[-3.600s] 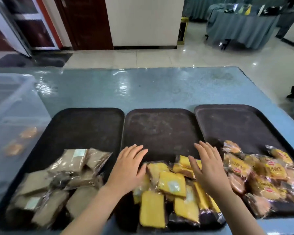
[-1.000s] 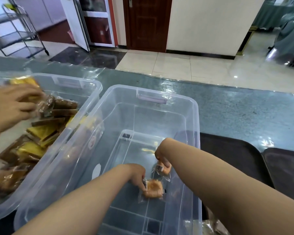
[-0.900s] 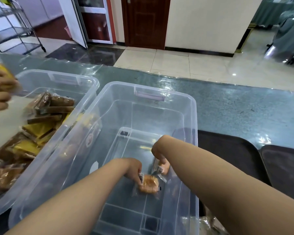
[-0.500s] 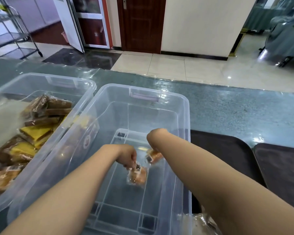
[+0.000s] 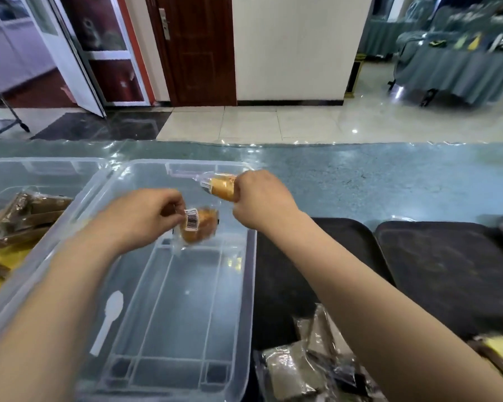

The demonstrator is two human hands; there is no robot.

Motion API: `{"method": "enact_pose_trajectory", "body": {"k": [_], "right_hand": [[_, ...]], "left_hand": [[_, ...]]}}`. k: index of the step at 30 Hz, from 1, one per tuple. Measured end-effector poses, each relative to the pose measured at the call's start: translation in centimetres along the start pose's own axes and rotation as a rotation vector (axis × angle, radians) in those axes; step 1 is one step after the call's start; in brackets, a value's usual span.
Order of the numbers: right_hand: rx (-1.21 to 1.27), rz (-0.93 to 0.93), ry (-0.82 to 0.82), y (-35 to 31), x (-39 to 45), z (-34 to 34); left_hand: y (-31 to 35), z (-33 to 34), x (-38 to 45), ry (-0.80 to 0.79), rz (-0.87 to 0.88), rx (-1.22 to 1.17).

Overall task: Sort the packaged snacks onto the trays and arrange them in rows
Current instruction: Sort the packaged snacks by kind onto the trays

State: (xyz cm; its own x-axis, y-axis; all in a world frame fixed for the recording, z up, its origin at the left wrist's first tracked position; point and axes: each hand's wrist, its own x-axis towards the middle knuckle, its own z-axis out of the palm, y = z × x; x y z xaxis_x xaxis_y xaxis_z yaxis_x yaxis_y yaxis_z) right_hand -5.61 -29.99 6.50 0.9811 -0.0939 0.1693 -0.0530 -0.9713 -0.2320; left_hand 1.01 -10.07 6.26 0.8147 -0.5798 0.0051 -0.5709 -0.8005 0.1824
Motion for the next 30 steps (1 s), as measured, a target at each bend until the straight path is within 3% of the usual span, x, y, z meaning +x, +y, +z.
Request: {"method": "enact_pose_trajectory", "body": {"k": [5,8,13,19,25,30], "right_hand": [[0.101,0.074,0.210,6.9,-7.6,-3.0],[0.123,0.092,0.247,11.8,-13.4,-4.0],[0.174,0.175,0.230,21.0,-23.9,-6.0],[0.157,0.207,0.156,32.0,-34.6,-6.7],[0.154,0.220,0.215,40.4,-40.6,-5.0],[0.178,0.332,0.274,44.7,-43.1,-3.7]], "left_hand": [[7.4,-1.2,-1.9,0.287,0.089,-0.099],[13.3,0.0,-3.1,0.368,0.131,-0.209],[24.2,5.7,-5.4,0.308,0.137,-0.449],[35.9,14.2,-8.6,0.227,0.094,-0.536],[42.2,18.8,-9.7,0.091,0.019,-0.641],[46.1,21.0,-8.9,0.070,-0.006,-0.687]]}}
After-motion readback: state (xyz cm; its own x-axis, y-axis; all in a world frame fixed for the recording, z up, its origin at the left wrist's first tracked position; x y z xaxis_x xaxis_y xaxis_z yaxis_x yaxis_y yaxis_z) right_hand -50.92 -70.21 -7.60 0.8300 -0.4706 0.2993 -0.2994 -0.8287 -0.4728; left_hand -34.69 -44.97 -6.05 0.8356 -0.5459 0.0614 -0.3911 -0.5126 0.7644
